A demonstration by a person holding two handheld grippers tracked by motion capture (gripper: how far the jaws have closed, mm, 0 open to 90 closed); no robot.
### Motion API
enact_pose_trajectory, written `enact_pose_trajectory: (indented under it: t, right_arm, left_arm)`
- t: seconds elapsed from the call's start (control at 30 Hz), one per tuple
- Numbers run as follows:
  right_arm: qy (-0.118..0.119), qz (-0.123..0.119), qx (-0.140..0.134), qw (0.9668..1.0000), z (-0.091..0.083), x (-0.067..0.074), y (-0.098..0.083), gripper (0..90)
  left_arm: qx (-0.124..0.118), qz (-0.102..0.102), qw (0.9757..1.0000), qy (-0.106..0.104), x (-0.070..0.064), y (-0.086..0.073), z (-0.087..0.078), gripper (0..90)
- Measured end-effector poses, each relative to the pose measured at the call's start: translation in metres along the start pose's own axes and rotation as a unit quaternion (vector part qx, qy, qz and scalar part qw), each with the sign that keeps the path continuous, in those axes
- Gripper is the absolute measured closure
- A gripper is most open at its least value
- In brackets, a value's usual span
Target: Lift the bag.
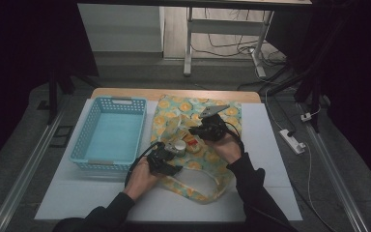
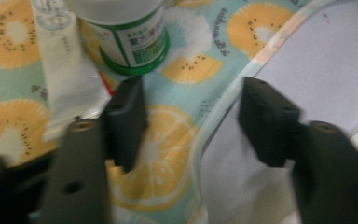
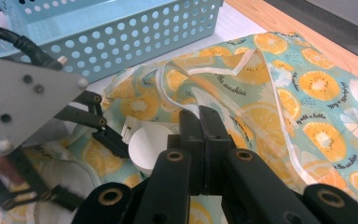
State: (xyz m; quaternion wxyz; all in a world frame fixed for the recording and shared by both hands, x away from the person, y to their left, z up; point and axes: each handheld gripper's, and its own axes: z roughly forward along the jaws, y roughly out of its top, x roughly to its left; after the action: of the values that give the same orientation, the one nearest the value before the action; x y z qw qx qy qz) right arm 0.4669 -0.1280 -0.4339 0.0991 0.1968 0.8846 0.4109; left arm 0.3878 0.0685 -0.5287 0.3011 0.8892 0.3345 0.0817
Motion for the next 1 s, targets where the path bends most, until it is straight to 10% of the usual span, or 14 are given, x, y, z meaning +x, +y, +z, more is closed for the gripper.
enact_pose_trajectory:
  t: [0.37,0.7,1.0]
  right_arm:
    - [-0.001,0.0,-0.001,1.0,-0.001,0.0,0.0,89.9]
    - [-0.001,0.003,-0.003,1.0,-0.002,-0.002,0.001,89.9]
    - [0.001,0.009,-0.012,0.9999,-0.009,-0.003,0.003,90.0]
  left_arm:
    - [0.008,-0.036,0.9993,0.001,0.001,0.005,0.0,88.2]
    - [0.035,-0.06,0.9975,0.018,-0.004,0.014,-0.001,89.9]
    - [0.015,-0.069,0.9973,-0.016,-0.002,0.019,-0.011,90.0]
